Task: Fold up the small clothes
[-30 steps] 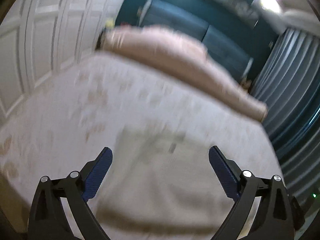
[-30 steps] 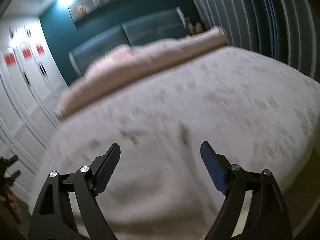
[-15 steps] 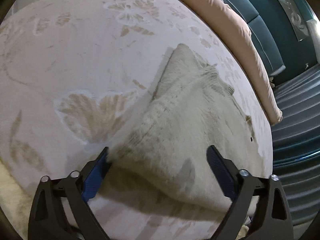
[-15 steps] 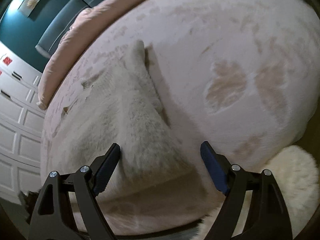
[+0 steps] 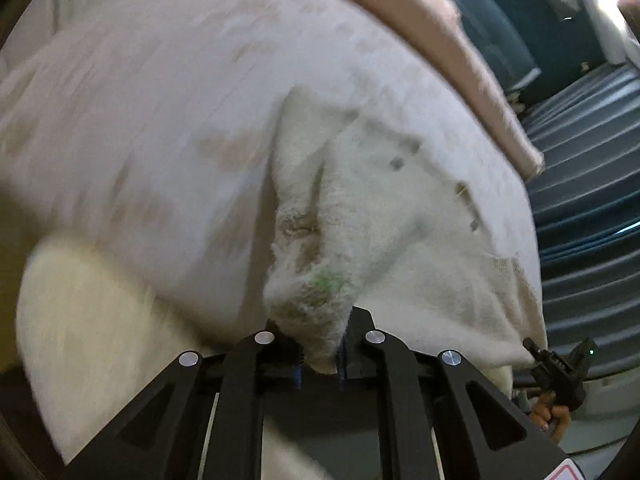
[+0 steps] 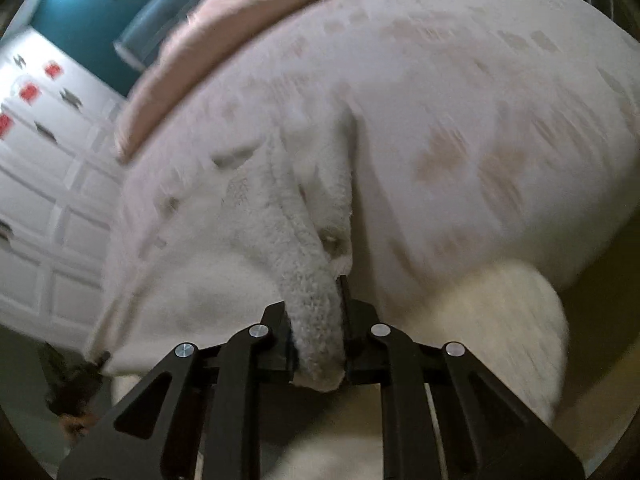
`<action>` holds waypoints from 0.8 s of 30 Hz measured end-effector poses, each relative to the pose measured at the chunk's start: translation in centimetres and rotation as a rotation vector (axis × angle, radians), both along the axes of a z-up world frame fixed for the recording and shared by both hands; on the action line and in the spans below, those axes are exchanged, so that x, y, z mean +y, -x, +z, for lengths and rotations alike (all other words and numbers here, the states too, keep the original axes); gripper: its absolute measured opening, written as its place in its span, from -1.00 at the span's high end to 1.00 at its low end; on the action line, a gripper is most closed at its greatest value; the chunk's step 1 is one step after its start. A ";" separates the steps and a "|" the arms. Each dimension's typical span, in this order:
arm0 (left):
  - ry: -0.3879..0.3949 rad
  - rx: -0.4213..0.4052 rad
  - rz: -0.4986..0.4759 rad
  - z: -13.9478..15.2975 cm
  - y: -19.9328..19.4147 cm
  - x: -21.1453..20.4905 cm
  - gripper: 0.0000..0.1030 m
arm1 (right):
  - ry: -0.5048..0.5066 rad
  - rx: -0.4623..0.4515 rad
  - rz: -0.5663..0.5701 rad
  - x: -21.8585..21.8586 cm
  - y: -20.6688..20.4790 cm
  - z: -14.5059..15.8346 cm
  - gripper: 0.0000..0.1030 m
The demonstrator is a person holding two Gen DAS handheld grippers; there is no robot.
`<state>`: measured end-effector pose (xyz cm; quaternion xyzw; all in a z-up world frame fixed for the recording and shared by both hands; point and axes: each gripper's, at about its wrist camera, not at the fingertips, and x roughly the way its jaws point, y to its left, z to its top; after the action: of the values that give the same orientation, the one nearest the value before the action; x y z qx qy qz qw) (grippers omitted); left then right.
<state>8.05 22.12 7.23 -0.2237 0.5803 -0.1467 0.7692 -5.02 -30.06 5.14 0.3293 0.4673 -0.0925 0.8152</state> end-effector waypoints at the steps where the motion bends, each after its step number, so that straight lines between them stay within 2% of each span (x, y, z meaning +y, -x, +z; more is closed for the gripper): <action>1: 0.002 0.025 0.003 -0.7 0.9 0.3 0.81 | 0.015 0.035 0.008 0.2 0.9 -0.9 0.67; 3: -0.022 0.067 -0.009 -2.4 3.1 0.2 0.77 | 0.052 0.115 0.016 0.7 2.2 -2.9 0.59; 4: -0.042 0.063 -0.011 -2.5 3.4 -0.1 0.77 | 0.059 0.114 0.007 0.7 2.6 -3.1 0.51; 5: -0.099 0.025 -0.017 -1.9 3.6 -0.8 0.76 | 0.064 0.089 -0.018 0.6 2.8 -2.5 0.45; 7: -0.145 -0.054 -0.047 0.0 3.0 -2.1 0.73 | 0.141 0.068 -0.065 0.5 2.3 -0.7 0.02; 8: -0.168 -0.129 -0.065 1.8 2.4 -3.2 0.67 | 0.205 0.018 -0.080 0.6 1.6 1.0 -0.09; 10: -0.166 -0.217 -0.102 3.8 0.8 -4.8 0.34 | 0.264 -0.065 -0.069 0.9 0.0 3.1 -0.25; 11: -0.159 -0.248 -0.122 4.6 -0.3 -5.8 0.12 | 0.283 -0.100 -0.055 1.0 -1.2 4.0 -0.28; 12: -0.146 -0.263 -0.124 5.0 -1.5 -6.7 0.04 | 0.300 -0.130 -0.041 1.2 -2.7 4.5 -0.32; 14: -0.157 -0.284 -0.092 5.6 -3.4 -7.9 0.01 | 0.323 -0.151 -0.010 1.7 -5.4 4.4 -0.36; 16: -0.173 -0.320 -0.045 6.8 -4.2 -8.4 0.01 | 0.346 -0.119 -0.008 2.1 -7.1 3.9 -0.36; 18: -0.157 -0.376 0.024 8.9 -4.5 -7.9 -0.13 | 0.339 -0.111 -0.009 2.1 -7.8 3.6 -0.36; 19: -0.149 -0.395 0.046 9.4 -4.7 -7.3 -0.34 | 0.328 -0.121 -0.006 2.1 -7.6 3.7 -0.37; 21: -0.143 -0.436 0.094 10.1 -4.1 -6.0 -0.56 | 0.303 -0.142 0.011 2.3 -7.2 3.4 -0.38; 23: -0.155 -0.383 0.075 8.9 -5.2 -5.8 -0.61 | 0.291 -0.132 0.032 2.6 -7.6 2.5 -0.38; 24: -0.151 -0.324 0.048 7.4 -6.1 -5.9 -0.61 | 0.291 -0.117 0.031 2.5 -7.7 1.9 -0.38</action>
<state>14.17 16.27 14.68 -0.1525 0.4526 -0.1183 0.8706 2.71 -27.57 7.06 0.2055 0.4058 -0.1275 0.8814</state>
